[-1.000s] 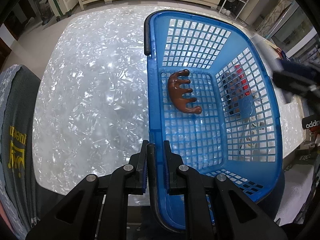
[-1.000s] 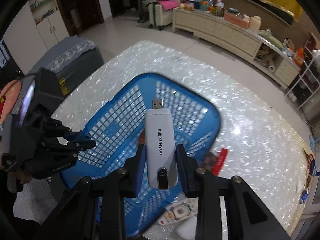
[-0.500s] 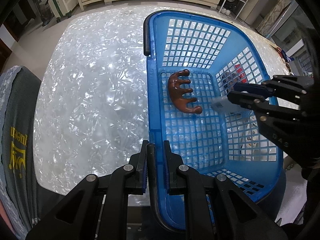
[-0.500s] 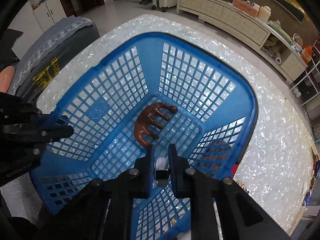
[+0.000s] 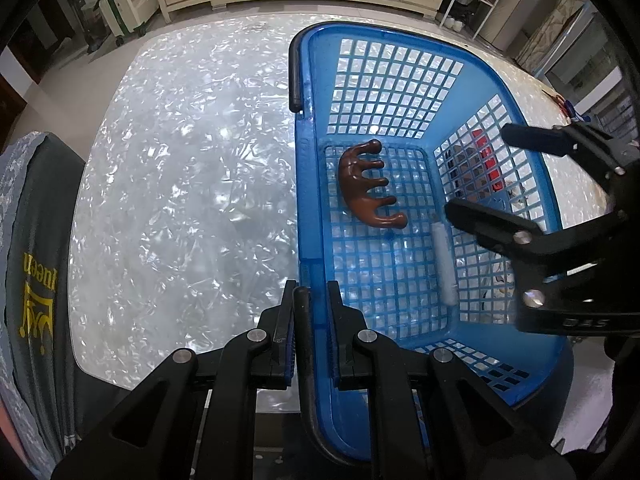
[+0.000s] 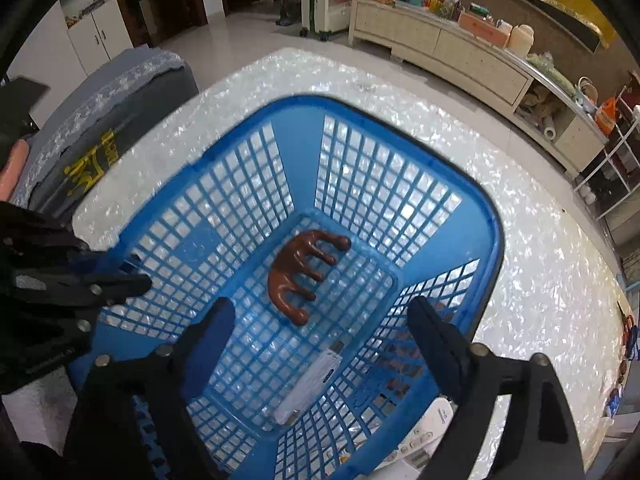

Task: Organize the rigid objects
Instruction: 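Carry the white USB dongle with the right tool and release it into the basket, then move the right tool to the astronaut keychain and grasp it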

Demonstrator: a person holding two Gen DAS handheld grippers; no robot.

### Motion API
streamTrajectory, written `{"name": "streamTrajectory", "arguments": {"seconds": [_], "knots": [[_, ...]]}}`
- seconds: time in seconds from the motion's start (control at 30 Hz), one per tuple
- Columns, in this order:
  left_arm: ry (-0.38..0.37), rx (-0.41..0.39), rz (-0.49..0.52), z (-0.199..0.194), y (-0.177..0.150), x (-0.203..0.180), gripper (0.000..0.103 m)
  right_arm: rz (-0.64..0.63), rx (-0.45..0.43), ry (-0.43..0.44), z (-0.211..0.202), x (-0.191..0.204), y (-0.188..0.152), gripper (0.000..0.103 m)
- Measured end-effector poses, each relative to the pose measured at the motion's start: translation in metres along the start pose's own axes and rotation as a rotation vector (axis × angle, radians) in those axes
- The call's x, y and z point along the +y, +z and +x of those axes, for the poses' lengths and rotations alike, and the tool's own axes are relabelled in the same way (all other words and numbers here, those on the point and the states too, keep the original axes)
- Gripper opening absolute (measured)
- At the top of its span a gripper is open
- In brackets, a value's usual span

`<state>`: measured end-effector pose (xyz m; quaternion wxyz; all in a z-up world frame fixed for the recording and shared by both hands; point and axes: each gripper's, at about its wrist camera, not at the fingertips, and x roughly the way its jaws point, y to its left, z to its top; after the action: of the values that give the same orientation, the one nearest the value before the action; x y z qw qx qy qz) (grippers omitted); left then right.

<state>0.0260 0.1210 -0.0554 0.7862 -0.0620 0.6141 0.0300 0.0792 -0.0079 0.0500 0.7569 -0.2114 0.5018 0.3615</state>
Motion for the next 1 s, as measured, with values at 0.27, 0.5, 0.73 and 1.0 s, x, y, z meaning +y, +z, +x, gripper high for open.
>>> {"name": "streamTrajectory", "arguments": {"seconds": [0.27,0.5,0.73,1.0], "knots": [[0.006,-0.001,-0.003,0.0,0.0,-0.001,0.014,0.046,-0.034,0.0,-0.029,-0.023,0.0,0.103],[0.009,-0.002,-0.002,-0.001,0.0,-0.001,0.014,0.167,-0.026,-0.06,-0.053,-0.076,-0.019,0.103],[0.009,-0.002,-0.003,0.0,0.0,-0.001,0.014,0.336,0.04,-0.107,-0.052,-0.134,-0.055,0.103],[0.006,-0.002,-0.004,0.0,-0.001,0.0,0.014,0.388,0.112,-0.036,-0.022,-0.161,-0.09,0.103]]}}
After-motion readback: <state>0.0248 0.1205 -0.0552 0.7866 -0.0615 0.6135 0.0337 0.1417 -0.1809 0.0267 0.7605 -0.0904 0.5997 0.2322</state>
